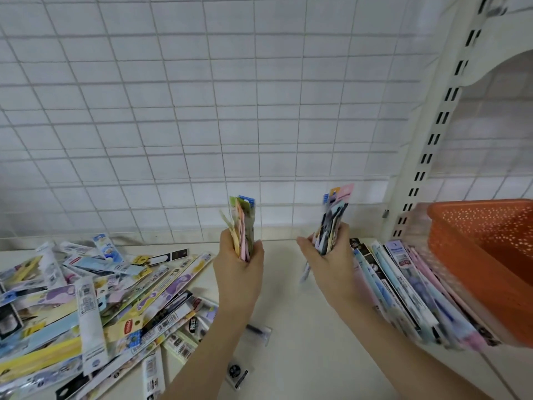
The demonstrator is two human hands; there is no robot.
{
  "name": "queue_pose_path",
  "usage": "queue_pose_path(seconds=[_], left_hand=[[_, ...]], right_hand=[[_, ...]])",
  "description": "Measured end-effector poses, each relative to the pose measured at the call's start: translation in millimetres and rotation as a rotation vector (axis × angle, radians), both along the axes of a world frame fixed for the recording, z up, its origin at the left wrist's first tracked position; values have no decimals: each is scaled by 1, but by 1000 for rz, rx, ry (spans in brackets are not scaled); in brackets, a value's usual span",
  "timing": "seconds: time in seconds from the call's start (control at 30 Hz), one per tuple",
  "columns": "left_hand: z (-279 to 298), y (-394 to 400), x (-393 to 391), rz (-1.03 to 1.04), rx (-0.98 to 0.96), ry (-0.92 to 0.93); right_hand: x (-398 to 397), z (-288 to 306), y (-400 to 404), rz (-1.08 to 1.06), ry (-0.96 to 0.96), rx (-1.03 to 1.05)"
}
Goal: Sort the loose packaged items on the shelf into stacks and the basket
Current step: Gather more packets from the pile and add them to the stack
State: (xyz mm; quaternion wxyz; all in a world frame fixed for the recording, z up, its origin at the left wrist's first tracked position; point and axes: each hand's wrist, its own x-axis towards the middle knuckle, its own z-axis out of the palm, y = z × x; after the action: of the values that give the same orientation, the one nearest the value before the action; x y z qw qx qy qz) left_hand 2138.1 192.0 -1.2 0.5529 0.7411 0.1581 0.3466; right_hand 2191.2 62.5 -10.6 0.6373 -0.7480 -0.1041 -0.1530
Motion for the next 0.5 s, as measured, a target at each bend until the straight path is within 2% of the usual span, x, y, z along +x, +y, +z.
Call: queue_pose_path(seconds=[0.13, 0.37, 0.5], left_hand=[[-9, 5, -2, 42, -96, 75], [-13, 7, -6, 89, 22, 133], [-10, 5, -12, 83, 54, 141]], right_hand=[[2, -1, -7, 55, 69, -32], [9, -13, -8, 73, 213, -276], [4, -14, -8, 49, 155, -403]])
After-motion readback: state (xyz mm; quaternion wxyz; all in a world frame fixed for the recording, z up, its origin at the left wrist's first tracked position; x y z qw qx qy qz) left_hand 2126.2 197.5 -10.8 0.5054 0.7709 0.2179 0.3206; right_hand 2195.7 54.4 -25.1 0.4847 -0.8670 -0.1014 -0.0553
